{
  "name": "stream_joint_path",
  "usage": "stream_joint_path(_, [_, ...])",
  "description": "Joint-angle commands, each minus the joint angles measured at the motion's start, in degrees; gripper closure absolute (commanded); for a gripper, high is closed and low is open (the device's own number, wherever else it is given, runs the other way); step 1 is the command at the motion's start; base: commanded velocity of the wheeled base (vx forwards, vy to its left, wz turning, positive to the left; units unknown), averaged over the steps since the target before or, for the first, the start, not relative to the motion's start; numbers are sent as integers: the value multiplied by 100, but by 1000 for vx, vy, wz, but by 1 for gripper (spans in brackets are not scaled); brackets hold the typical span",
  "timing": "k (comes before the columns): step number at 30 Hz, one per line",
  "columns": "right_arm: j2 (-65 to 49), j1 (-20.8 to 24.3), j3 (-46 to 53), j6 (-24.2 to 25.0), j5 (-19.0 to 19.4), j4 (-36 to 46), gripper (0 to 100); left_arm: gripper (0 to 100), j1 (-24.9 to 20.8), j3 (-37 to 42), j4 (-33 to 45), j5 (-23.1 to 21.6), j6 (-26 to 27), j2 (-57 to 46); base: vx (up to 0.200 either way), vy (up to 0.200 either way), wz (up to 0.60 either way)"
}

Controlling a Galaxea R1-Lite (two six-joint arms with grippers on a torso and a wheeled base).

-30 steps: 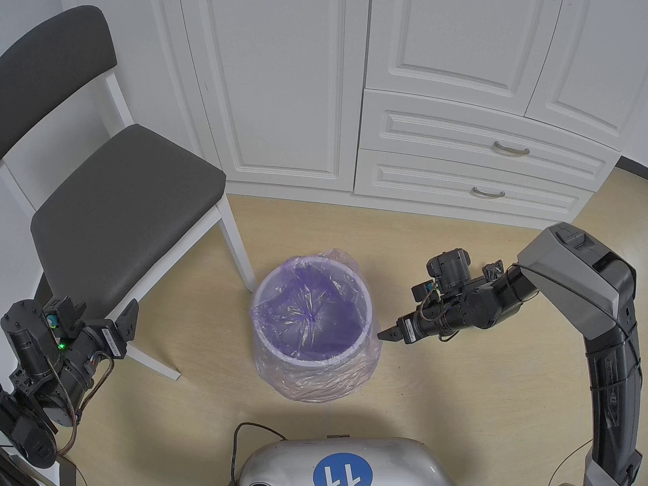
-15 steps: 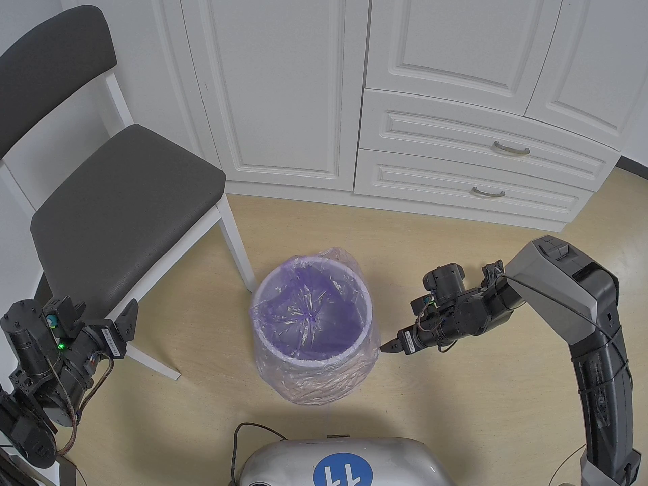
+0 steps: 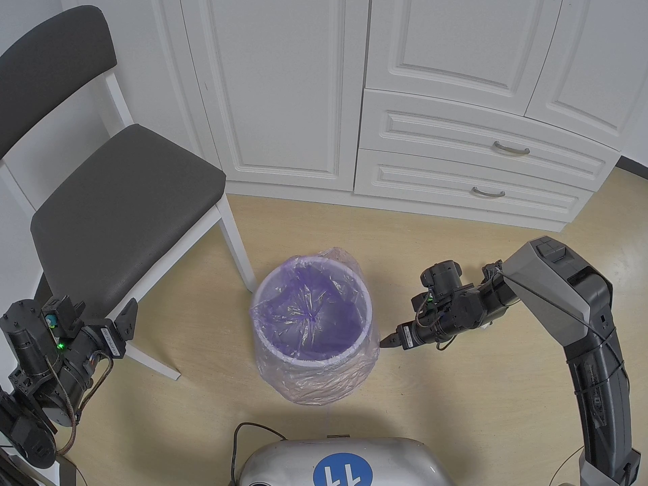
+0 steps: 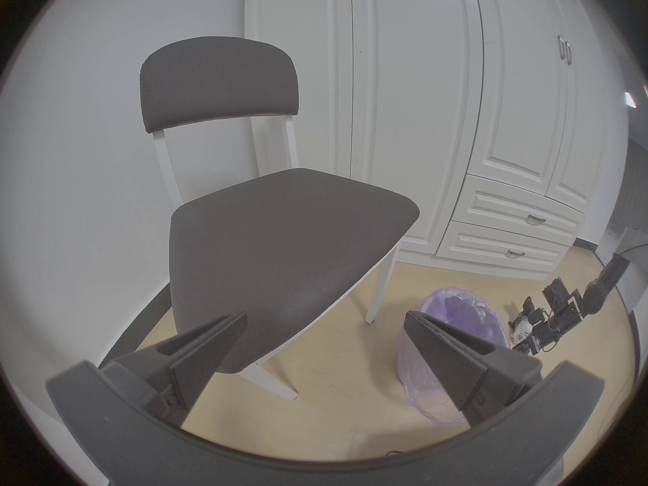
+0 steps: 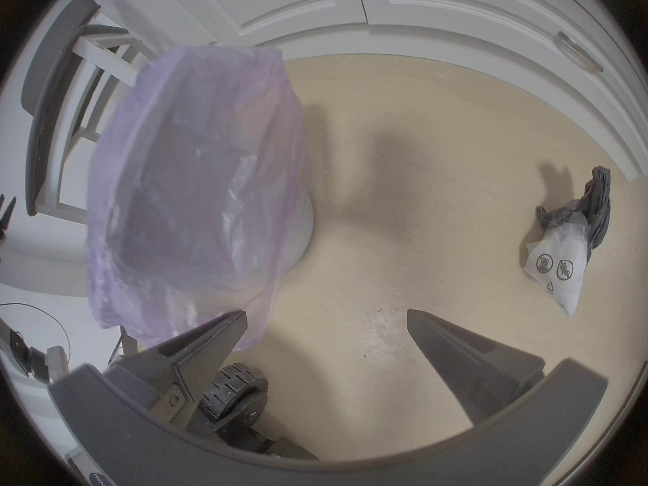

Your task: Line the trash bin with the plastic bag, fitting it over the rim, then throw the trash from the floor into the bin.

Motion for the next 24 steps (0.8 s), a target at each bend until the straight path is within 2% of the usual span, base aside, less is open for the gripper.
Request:
stream_joint_path(1, [-425, 82, 248, -5, 96, -34, 0, 0, -1, 101, 3, 13, -1, -1, 0, 0, 0])
stream_joint_path(7, [-838, 258, 521, -49, 70, -52, 0, 0, 8, 101, 3, 13, 7, 8, 0, 0, 0])
stream_joint_path(11, [-865, 293, 644, -295, 61, -70, 0, 0, 8, 101, 3, 13, 60, 16, 0, 0, 0])
stream_joint_path(13, [-759, 302, 653, -436, 61, -78, 0, 0, 8, 101, 3, 21, 60, 34, 0, 0, 0])
stream_joint_path(24, [-100, 258, 363, -409, -115, -105, 0, 0, 8, 101, 3, 21, 87, -28, 0, 0, 0])
